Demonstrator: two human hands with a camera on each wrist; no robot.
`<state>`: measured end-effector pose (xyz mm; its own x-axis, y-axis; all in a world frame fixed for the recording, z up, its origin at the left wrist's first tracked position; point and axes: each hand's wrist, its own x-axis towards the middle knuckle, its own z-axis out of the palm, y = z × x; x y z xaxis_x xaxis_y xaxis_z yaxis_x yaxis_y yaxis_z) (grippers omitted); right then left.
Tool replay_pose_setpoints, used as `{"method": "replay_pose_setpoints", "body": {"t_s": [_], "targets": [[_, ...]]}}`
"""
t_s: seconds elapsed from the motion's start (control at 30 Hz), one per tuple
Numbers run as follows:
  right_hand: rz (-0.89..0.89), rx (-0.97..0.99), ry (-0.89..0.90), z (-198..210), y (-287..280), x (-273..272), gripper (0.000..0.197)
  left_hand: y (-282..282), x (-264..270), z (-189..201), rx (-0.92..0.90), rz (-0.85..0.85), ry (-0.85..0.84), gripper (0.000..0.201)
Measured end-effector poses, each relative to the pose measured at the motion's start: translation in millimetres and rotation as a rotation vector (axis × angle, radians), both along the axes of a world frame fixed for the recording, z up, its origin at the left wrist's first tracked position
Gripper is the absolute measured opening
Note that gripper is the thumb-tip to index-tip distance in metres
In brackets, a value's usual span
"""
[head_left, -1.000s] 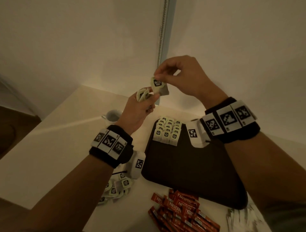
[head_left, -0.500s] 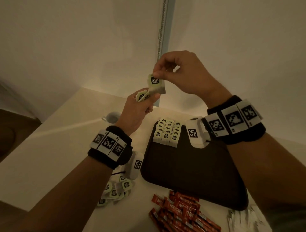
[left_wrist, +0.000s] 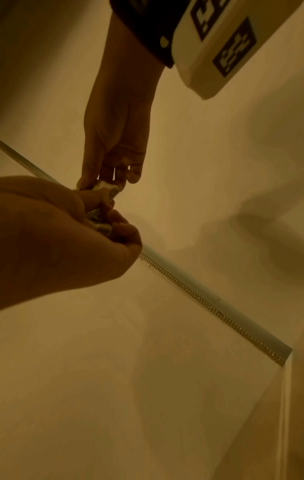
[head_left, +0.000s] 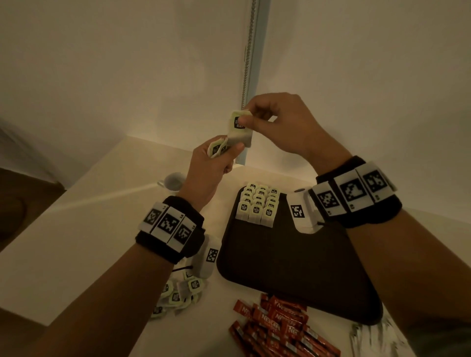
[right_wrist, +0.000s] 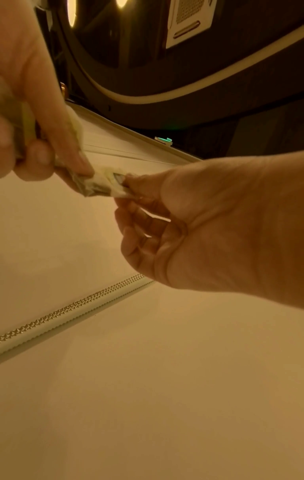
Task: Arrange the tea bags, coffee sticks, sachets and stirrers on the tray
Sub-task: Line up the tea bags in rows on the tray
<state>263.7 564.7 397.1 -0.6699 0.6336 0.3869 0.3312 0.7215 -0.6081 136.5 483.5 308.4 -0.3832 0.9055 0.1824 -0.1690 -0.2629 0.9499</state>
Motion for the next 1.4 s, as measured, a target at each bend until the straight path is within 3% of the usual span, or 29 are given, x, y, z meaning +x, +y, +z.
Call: {"method": "replay_pose_setpoints", "body": {"t_s": [0.2,0.3,0.37,0.57,0.77,0.87,1.13,1.3,1.4], "targets": [[0.003,-0.09,0.078,-5.3,4.4,1.3,0.011,-0.9,2.0,-2.4,-0.014,-0.022,-0.007,0.011],[-0.001,-0.131,0.132,-12.7,6.7,4.6,0.01,-4.0,-0.8,-5.1,-0.116,-0.036,-0.011,0.002],[-0.011,-0.152,0.137,-24.2,10.7,9.9,0.01,-7.1,-7.1,-10.5,-0.2,-0.046,-0.07,0.012],[-0.105,-0.257,-0.261,-114.7,18.3,26.7,0.013,-11.4,-22.5,-31.0,-0.356,-0.106,-0.256,0.033],[-0.102,-0.634,-0.508,-211.4,10.3,26.3,0.021,-4.1,-30.7,-45.6,-0.404,-0.079,-0.377,0.04],[-0.155,-0.685,-0.436,-242.1,9.1,19.5,0.016,-2.5,-34.6,-49.5,-0.397,-0.09,-0.426,0.043],[-0.426,-0.526,-0.31,-280.2,28.5,1.1,0.009,3.3,-43.7,-59.7,-0.42,-0.125,-0.565,0.057],[-0.452,-0.536,-0.321,-284.6,32.4,-0.3,0.013,4.9,-42.2,-63.3,-0.422,-0.129,-0.558,0.057],[-0.45,-0.501,-0.123,-255.1,32.3,-9.1,0.016,5.7,-37.2,-63.2,-0.429,-0.13,-0.509,0.053]]}}
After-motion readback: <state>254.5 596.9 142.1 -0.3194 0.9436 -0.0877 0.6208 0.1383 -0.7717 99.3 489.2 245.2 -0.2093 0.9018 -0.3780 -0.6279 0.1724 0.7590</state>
